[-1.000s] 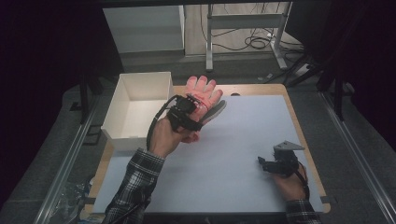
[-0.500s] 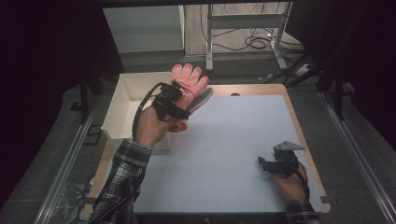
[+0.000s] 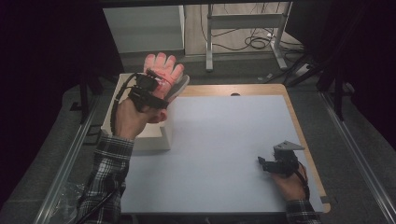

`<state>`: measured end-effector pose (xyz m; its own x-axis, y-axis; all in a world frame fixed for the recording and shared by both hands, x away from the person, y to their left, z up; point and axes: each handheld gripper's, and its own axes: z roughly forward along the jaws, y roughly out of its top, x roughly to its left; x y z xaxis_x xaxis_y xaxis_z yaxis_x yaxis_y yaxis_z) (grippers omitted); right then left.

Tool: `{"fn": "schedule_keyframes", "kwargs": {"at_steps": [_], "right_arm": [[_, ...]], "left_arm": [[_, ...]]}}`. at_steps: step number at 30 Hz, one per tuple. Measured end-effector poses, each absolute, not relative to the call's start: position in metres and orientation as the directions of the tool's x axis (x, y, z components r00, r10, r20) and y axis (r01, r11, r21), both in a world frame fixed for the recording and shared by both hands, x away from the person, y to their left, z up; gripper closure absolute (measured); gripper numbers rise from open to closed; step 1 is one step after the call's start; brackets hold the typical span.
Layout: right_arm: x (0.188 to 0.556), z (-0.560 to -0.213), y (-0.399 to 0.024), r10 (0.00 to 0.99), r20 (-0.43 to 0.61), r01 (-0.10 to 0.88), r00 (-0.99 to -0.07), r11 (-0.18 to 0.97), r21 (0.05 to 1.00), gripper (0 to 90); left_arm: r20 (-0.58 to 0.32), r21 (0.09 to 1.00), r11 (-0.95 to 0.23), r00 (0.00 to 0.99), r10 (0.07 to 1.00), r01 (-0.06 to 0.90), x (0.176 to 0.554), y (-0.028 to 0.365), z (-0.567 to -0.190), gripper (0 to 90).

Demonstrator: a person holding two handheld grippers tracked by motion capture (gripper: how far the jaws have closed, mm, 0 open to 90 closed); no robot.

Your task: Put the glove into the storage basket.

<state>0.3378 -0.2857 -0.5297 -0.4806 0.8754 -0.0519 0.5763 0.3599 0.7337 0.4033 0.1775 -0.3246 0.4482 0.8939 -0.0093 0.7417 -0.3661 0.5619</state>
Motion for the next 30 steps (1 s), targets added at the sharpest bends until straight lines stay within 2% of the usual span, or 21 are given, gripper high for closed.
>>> {"fn": "schedule_keyframes", "kwargs": {"at_steps": [13,30], "right_arm": [[0.338,-0.530,-0.286,0.876,-0.052,0.577,-0.479,0.359,0.734,23.6],[0.338,-0.530,-0.286,0.876,-0.052,0.577,-0.480,0.359,0.734,23.5]], "left_arm": [[-0.032,0.537,-0.234,0.297,0.954,0.811,0.422,0.224,-0.360,53.4],[-0.009,0.489,-0.195,0.229,0.973,0.850,0.460,0.225,-0.448,52.8]]}}
